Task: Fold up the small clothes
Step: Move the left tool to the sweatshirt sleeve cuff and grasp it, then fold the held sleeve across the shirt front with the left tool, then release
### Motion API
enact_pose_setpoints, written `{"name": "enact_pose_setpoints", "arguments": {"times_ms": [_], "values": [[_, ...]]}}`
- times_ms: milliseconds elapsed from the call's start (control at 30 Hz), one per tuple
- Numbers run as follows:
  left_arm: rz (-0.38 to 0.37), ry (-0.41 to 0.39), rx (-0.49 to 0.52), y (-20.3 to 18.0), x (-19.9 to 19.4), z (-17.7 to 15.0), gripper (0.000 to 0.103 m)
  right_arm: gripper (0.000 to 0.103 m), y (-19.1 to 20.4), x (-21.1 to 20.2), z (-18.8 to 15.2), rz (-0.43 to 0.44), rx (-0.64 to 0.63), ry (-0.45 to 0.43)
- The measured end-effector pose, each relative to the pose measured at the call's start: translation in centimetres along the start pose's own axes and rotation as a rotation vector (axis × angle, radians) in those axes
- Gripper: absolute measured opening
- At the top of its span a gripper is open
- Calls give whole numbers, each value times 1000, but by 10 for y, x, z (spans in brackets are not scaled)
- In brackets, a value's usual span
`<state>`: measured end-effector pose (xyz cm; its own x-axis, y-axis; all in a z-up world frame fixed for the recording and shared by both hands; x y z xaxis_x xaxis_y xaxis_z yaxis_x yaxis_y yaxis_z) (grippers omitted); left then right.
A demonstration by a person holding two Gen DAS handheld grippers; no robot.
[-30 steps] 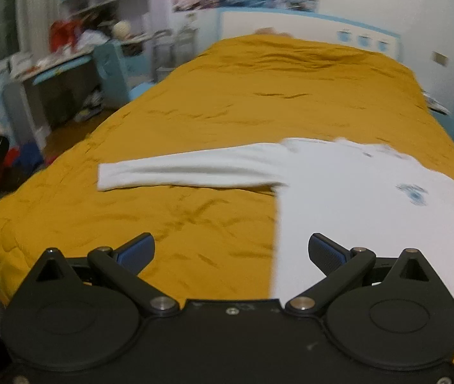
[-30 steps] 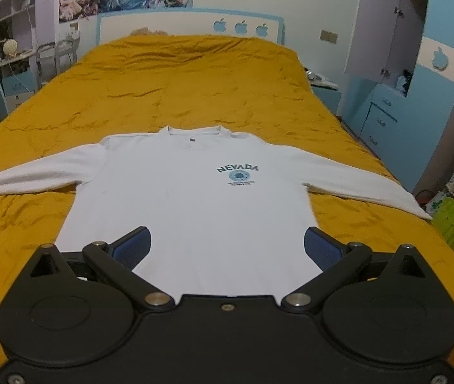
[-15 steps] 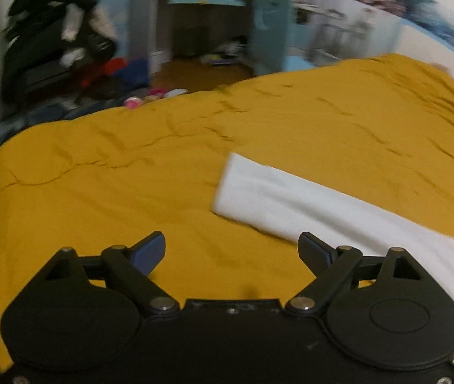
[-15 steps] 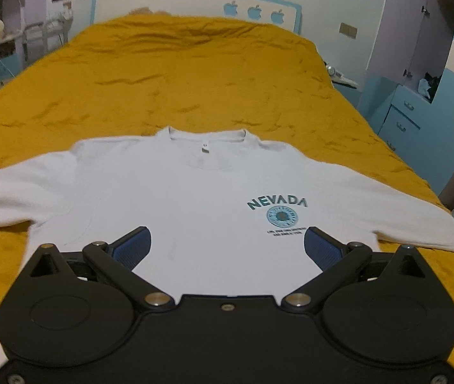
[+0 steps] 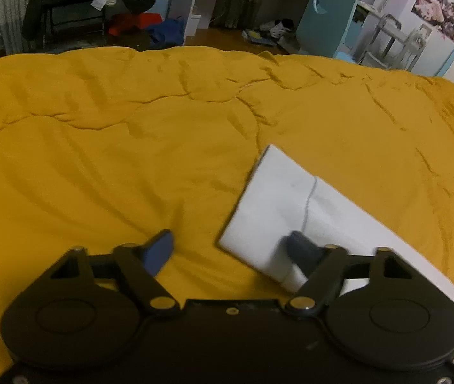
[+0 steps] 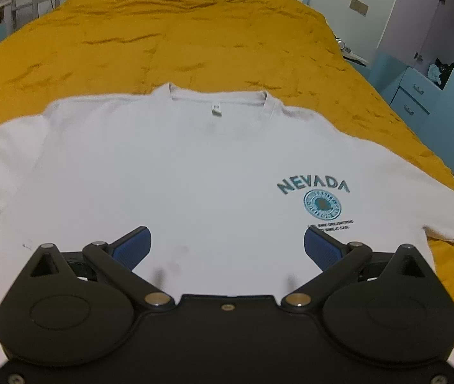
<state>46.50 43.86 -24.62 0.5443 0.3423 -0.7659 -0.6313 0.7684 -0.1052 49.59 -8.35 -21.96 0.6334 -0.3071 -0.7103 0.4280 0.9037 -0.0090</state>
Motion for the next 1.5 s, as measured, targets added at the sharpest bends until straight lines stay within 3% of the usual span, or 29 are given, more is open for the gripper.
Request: {"name": "enact_pose_setpoints", "arguments": {"times_ms": [33, 67, 167, 267, 433, 567, 733, 933, 1133, 1300, 1500], "values": [[-16, 0, -11, -4, -1, 0, 56, 103, 1, 3, -1, -2, -2, 6], [-43, 2, -26, -5, 0, 1, 40, 103, 1, 5, -2, -4, -1, 12], [-70, 10, -70, -5, 0, 3, 32, 103, 1, 10, -3, -10, 7, 25], [-118, 10, -112, -4, -3, 2, 14, 103, 3, 10, -4, -10, 1, 25], [-146, -30, -136, -5, -20, 2, 10, 103, 7, 10, -7, -5, -16, 29], [-168, -113, -104, -16, -41, 14, 9, 103, 8, 12, -10, -2, -23, 34], [-259, -211, -42, -53, -80, 34, 8, 103, 1, 17, -15, -12, -18, 56], [-475, -301, 97, -149, -148, 41, 8, 103, -16, 9, -11, -4, 0, 48], [-772, -346, 272, -286, -230, 7, 8, 103, -53, -2, -4, -7, 45, 35], [-970, -298, 383, -400, -270, -50, 8, 103, -92, -6, -5, -26, 73, 39], [-1072, -138, 483, -503, -256, -139, 8, 103, -140, -5, -9, -58, 108, 49]]}}
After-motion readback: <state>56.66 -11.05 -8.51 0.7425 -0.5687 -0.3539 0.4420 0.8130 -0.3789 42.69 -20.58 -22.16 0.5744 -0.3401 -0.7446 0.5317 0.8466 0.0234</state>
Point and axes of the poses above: each gripper's, at about its wrist camera, not at the fingertips, and x roughly the way its jaws point, y to its left, z to its top, the point moved 6 cm from there along x, roughly the way its jaws point, and after that the axes turned 14 degrees about x, right-handed, at the moved point
